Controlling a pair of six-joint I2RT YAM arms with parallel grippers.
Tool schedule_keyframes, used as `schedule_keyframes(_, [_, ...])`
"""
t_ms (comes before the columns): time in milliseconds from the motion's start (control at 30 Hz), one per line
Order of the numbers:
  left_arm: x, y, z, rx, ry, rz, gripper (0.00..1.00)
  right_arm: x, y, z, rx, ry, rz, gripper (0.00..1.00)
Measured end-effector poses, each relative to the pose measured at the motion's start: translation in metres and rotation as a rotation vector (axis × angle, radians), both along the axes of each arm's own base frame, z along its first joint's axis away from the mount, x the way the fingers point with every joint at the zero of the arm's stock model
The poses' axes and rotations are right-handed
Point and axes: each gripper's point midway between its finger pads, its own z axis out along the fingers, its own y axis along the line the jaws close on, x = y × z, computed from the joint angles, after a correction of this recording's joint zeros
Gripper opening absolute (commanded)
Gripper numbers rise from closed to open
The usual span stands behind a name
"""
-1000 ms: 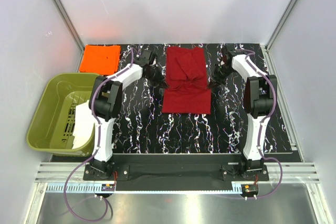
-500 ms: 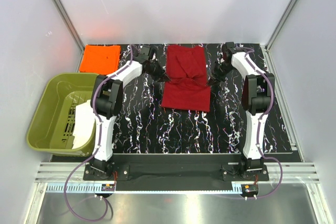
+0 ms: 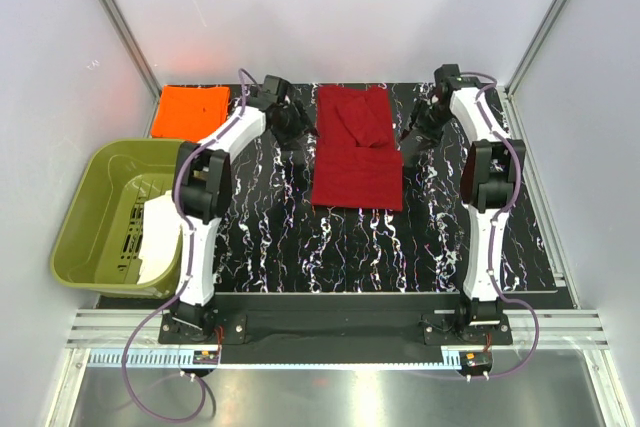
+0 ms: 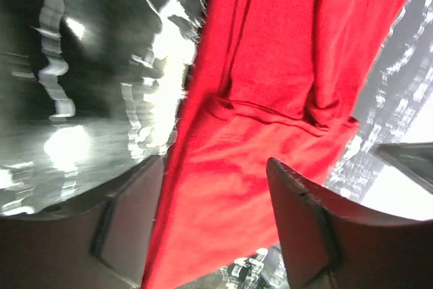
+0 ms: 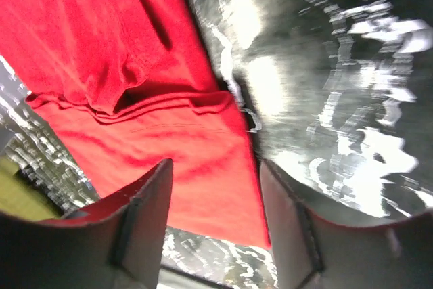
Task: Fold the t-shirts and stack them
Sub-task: Fold the tshirt
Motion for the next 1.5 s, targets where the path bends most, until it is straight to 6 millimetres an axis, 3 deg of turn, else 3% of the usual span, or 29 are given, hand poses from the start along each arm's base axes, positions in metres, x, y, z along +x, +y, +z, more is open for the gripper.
schedule_keyframes(100, [-0.002, 0.013, 0.020, 0.047, -0.062, 0.007, 0.62, 0.004, -0.012, 0.011, -0.052, -0.036, 0.001, 0.65])
schedule_keyframes(200, [-0.020, 0.018, 0.046, 0.048, -0.120, -0.004, 0.54, -0.008, -0.015, 0.020, -0.049, -0.044, 0.002, 0.66])
schedule_keyframes(267, [-0.031, 0.011, 0.060, 0.025, -0.162, -0.027, 0.56, -0.020, -0.010, 0.025, -0.022, -0.049, 0.008, 0.67])
schedule_keyframes(367, [-0.034, -0.012, 0.070, -0.017, -0.211, -0.087, 0.68, -0.026, -0.003, 0.030, 0.027, -0.063, 0.018, 0.70])
schedule_keyframes(567, [-0.023, -0.036, 0.036, 0.047, -0.212, -0.212, 0.70, -0.017, 0.006, 0.022, 0.078, -0.087, 0.043, 0.70])
schedule_keyframes(733, [-0.006, -0.026, 0.007, 0.151, -0.207, -0.270, 0.64, -0.011, 0.008, -0.002, 0.088, -0.061, 0.062, 0.70])
schedule_keyframes(867, [-0.008, -0.016, -0.012, 0.206, -0.182, -0.298, 0.59, -0.012, 0.009, -0.020, 0.091, -0.027, 0.069, 0.65])
schedule_keyframes(1100, [-0.003, -0.016, -0.037, 0.228, -0.164, -0.326, 0.51, -0.011, 0.011, -0.031, 0.104, -0.019, 0.076, 0.57])
schedule_keyframes(1267, [0.002, -0.019, -0.038, 0.220, -0.187, -0.330, 0.46, -0.009, 0.012, -0.032, 0.113, -0.024, 0.082, 0.53])
schedule_keyframes(1500, [0.003, -0.026, -0.036, 0.230, -0.216, -0.349, 0.47, -0.009, 0.013, -0.034, 0.114, -0.022, 0.082, 0.52])
